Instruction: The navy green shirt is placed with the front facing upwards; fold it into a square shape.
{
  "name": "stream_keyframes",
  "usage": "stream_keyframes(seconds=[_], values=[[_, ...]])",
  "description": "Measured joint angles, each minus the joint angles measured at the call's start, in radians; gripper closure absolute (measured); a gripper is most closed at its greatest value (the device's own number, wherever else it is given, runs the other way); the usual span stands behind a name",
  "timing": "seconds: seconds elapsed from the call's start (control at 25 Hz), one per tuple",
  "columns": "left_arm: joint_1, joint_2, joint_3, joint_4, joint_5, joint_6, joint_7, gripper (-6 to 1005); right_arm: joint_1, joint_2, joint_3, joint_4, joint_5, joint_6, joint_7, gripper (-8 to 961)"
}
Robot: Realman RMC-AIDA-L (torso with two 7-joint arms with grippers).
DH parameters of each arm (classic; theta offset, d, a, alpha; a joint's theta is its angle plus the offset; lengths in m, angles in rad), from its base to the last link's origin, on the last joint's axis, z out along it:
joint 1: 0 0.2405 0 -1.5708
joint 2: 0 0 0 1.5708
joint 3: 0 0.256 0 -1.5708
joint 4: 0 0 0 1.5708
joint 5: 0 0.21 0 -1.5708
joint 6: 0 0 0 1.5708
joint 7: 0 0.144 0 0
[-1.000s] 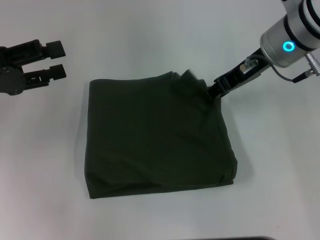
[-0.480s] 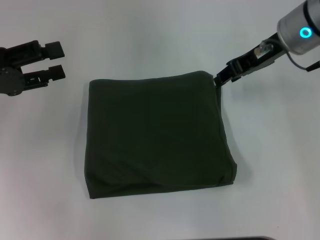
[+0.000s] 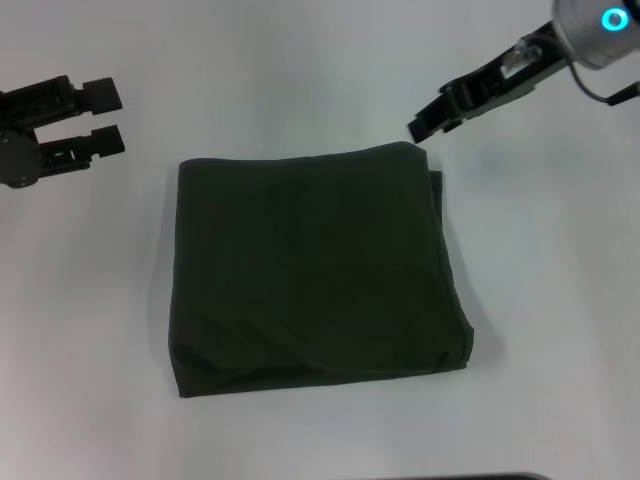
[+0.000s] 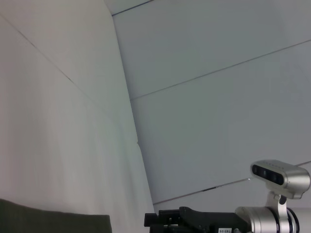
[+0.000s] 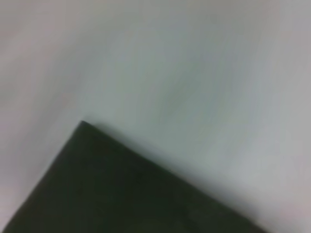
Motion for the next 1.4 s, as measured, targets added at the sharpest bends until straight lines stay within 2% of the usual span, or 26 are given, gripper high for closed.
stream_keyframes(seconds=[0.2, 0.4, 0.6, 0.72, 0.88, 1.0, 1.16, 1.24, 1.28, 1.4], values=[[0.005, 0.001, -0.009, 0.0, 0.0, 0.0, 0.0, 192, 0.021, 0.004, -0.051, 0.081, 0.07, 0.008, -0.015, 517], [0.005, 0.006, -0.009, 0.0, -0.001, -0.007, -0.002, 192, 0.022, -0.001, -0.046, 0.119, 0.119, -0.006, -0.029, 521], [0.005, 0.007, -0.009, 0.0, -0.001, -0.015, -0.002, 192, -0.023, -0.008, 0.014, 0.14, 0.25, -0.032, -0.128, 558], [0.005, 0.008, 0.0, 0.0, 0.004, -0.018, 0.0, 192, -0.027, -0.016, 0.06, 0.227, 0.292, -0.039, -0.165, 581], [0.006, 0.01, 0.07, -0.004, 0.044, -0.006, 0.01, 192, -0.022, -0.023, 0.112, 0.343, 0.345, -0.078, -0.212, 714], [0.008, 0.011, 0.135, -0.018, 0.08, 0.029, 0.015, 192, -0.021, -0.026, 0.119, 0.382, 0.393, -0.159, -0.24, 816], [0.022, 0.008, 0.162, -0.024, 0.095, 0.04, 0.026, 192, -0.018, -0.009, 0.107, 0.414, 0.399, -0.239, -0.249, 954], [0.032, 0.0, 0.17, -0.02, 0.104, 0.036, 0.043, 192, -0.021, -0.002, 0.099, 0.447, 0.398, -0.271, -0.26, 954], [0.042, -0.015, 0.173, -0.014, 0.119, 0.029, 0.067, 192, -0.023, 0.0, 0.091, 0.462, 0.398, -0.276, -0.265, 954], [0.052, -0.028, 0.17, -0.012, 0.132, 0.023, 0.084, 192, -0.038, 0.002, 0.047, 0.503, 0.395, -0.272, -0.275, 954]])
